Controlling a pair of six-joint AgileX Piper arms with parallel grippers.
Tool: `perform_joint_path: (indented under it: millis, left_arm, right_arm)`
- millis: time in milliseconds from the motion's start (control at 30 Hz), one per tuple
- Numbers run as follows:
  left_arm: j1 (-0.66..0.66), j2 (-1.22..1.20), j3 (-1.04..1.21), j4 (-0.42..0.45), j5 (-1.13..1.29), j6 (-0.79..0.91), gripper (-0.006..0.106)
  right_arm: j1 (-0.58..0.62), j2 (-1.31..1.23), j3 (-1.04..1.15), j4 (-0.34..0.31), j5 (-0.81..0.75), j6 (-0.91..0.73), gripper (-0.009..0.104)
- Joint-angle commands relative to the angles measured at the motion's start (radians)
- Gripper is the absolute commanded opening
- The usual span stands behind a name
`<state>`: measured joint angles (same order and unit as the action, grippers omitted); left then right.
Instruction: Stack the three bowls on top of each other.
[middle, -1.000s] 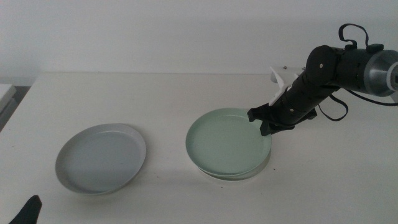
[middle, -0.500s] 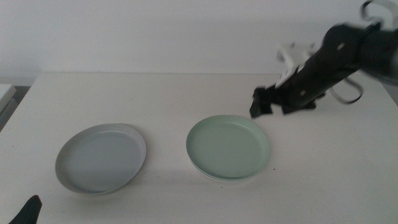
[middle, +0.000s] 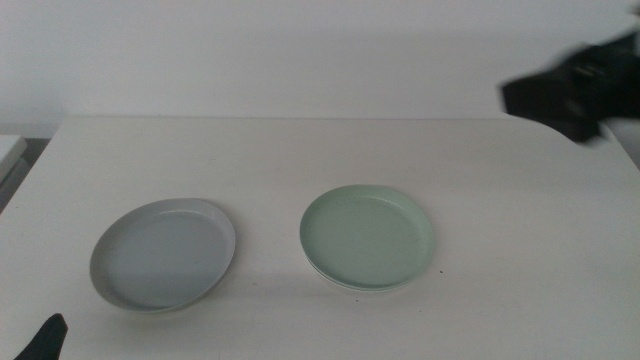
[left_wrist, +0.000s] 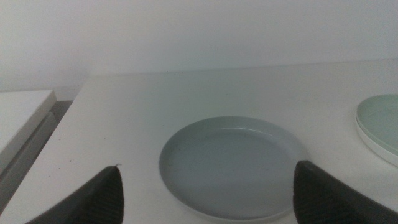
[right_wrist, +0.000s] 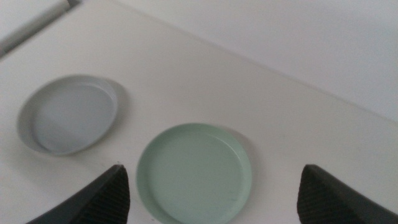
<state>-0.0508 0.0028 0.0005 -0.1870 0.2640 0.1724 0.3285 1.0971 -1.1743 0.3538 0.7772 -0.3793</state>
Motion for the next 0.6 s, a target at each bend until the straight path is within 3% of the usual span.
perform_joint_path:
  millis: [0,300,567]
  left_arm:
    - [0.0,-0.003,-0.001,-0.004,-0.013,-0.005,0.094]
    - [0.0,-0.003,-0.001,-0.004,-0.013,-0.005,0.094]
    - [0.0,-0.003,-0.001,-0.004,-0.013,-0.005,0.094]
  right_arm:
    - [0.0,-0.126,0.089,0.021,-0.052,-0.027,0.093]
    - [0.0,-0.279,0.158,0.129,-0.003,-0.114,0.093]
    - [0.0,-0.283,0.158,0.134,-0.013,-0.1,0.093]
